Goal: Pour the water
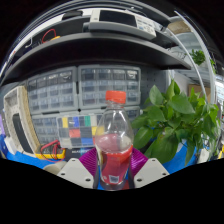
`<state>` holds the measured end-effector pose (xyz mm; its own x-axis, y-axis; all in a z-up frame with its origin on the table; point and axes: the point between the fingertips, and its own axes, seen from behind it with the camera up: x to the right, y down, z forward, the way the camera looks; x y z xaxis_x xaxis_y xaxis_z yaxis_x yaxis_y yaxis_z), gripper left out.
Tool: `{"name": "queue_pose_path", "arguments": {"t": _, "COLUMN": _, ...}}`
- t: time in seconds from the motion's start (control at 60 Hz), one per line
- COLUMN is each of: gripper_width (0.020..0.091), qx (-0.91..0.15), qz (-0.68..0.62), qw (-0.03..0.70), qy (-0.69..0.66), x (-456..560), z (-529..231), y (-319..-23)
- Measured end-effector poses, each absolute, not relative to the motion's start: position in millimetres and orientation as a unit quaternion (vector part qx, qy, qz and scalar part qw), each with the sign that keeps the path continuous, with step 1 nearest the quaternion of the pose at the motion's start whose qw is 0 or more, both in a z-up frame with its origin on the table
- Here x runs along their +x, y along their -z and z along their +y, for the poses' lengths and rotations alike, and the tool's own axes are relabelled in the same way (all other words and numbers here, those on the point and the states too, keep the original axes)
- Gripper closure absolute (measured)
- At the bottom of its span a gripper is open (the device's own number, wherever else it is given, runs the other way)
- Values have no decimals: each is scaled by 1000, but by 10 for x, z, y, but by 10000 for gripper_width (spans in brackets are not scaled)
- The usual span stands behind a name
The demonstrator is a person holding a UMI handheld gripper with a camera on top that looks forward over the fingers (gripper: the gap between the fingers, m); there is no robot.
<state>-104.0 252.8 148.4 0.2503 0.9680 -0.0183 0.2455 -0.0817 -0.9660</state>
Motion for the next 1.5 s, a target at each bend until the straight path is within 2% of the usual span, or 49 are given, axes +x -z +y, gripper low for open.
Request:
{"name": "queue_pose_path", "arguments": {"t": 0.2, "gripper_width": 705, "qx": -624, "qz": -514, "qw": 466, "qy": -359, "x": -1081, "z": 2598, "y": -973}}
{"name": "queue_pose_path", "arguments": {"t": 0.45, "gripper_width": 673, "qx": -603, "qz": -514, "qw": 479, "qy": -378, "x": -1045, "z": 2590, "y": -1013}}
{"name": "queue_pose_path", "arguments": {"t": 0.633, "gripper_width": 563, "qx": -619, "qz": -503, "qw": 475, "qy": -372, "x": -1022, "z": 2633, "y": -1005}}
{"name": "queue_pose_path", "arguments": {"t": 0.7, "gripper_width": 440, "qx": -627, "qz": -511, "qw": 466, "qy": -358, "x": -987, "z": 2605, "y": -927}}
{"name": "queue_pose_path", "arguments": {"t": 0.75, "gripper_width": 386, "qx": -631, "qz": -520, "qw": 461, "qy": -344, "x": -946, "z": 2580, "y": -878}}
{"name": "queue_pose_path", "arguments": {"t": 1.0, "gripper_width": 348, "qx": -654, "qz": -512, "qw": 454, "qy": -322, "x": -430, "z": 2361, "y": -911}}
{"name": "queue_pose_path", "arguments": {"t": 1.5, "gripper_width": 353, "qx": -623, "qz": -542, "qw": 440, "qy": -353, "x": 392, "z": 1031, "y": -1839}}
